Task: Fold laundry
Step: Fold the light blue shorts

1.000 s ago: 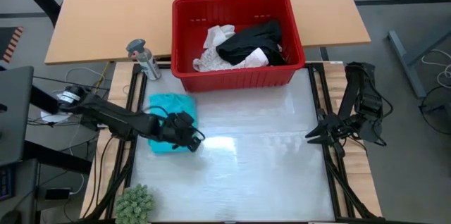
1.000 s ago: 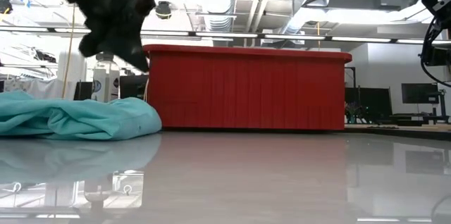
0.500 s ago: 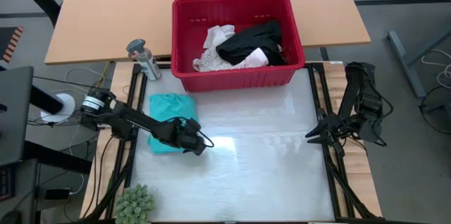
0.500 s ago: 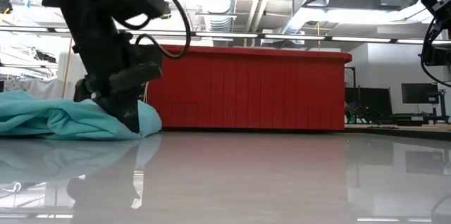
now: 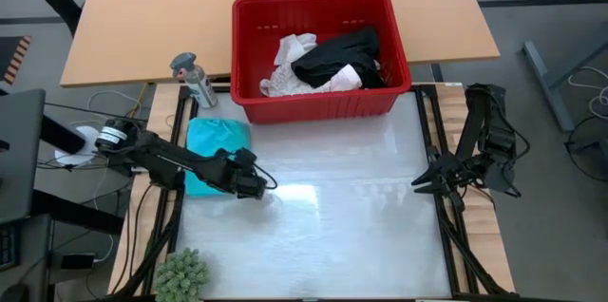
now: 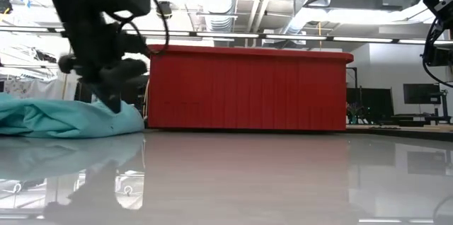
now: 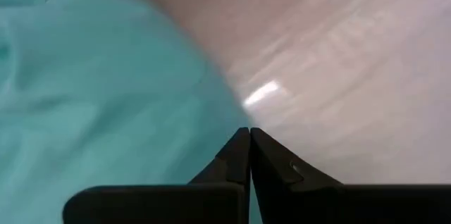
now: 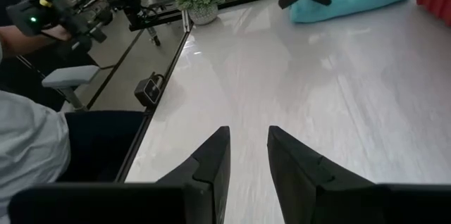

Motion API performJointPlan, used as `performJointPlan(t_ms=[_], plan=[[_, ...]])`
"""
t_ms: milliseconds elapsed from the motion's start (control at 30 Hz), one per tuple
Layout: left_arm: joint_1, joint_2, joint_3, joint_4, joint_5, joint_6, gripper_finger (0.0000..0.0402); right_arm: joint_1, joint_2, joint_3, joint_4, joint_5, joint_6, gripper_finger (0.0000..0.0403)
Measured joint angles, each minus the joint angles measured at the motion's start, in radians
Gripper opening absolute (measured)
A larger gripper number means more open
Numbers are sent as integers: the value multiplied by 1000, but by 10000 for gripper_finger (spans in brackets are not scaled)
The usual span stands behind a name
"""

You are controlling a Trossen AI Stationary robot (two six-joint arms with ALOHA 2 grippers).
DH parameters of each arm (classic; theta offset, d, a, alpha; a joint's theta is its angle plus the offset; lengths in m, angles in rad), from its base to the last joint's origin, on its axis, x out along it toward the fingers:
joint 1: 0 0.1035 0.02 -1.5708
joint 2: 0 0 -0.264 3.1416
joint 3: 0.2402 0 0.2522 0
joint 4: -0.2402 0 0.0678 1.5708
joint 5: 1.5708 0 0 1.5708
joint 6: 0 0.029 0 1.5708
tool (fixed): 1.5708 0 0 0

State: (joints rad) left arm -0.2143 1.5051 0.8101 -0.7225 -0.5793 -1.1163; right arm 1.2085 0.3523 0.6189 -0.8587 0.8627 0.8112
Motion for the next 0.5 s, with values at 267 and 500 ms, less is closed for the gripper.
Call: performJointPlan(t_ms=[267,500], plan=[[-133,-58,114,-21,125,-154,0,0,0,0,4,0,3,122],[-272,-59,155,-362,335,-380,0,0,0,0,-22,0,2,122]])
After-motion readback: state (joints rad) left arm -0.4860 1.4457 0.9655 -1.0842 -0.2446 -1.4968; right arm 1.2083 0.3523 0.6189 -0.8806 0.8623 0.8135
